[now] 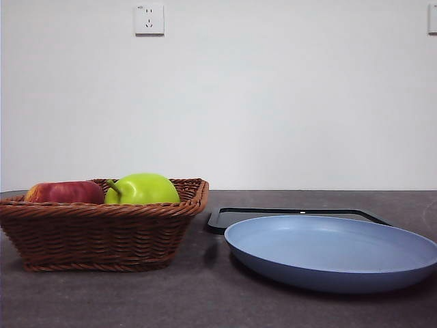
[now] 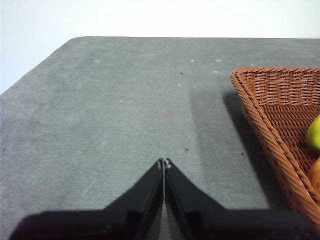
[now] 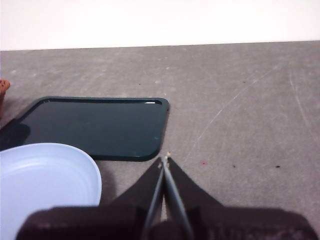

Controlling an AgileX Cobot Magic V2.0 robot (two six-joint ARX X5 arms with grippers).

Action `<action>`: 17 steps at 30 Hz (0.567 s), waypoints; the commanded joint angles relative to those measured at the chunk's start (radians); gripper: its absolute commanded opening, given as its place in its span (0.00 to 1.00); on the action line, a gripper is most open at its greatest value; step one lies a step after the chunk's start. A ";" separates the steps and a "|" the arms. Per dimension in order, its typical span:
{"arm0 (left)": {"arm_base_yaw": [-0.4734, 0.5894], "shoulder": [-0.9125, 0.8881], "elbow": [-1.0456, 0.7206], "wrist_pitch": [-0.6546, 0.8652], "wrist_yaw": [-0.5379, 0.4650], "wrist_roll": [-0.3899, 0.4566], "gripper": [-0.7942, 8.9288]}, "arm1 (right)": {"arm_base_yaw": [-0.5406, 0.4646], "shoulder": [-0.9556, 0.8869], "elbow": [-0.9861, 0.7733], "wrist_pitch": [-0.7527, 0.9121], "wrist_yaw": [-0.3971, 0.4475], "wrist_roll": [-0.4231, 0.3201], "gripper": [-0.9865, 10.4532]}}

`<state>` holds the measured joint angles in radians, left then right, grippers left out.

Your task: Take the lemon from the basket,put the lemon in the plate,hand out the plate

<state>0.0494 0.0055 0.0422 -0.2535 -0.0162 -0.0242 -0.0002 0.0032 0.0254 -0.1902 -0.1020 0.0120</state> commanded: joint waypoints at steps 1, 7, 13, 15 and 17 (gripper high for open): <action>0.003 -0.002 -0.011 0.006 0.026 -0.063 0.09 | 0.000 -0.003 -0.011 0.003 -0.001 0.117 0.09; 0.003 -0.002 -0.010 0.007 0.203 -0.236 0.09 | 0.001 -0.003 -0.011 0.003 -0.004 0.455 0.09; 0.003 -0.002 -0.005 0.045 0.317 -0.343 0.09 | 0.002 -0.002 -0.004 0.003 -0.061 0.533 0.09; 0.003 0.002 0.011 0.039 0.315 -0.393 0.09 | 0.002 0.005 0.005 0.002 -0.100 0.534 0.09; 0.003 0.020 0.037 0.028 0.317 -0.404 0.09 | 0.002 0.027 0.027 -0.003 -0.136 0.533 0.09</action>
<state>0.0494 0.0219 0.0574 -0.2352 0.2974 -0.3851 -0.0002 0.0254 0.0353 -0.2005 -0.2249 0.5251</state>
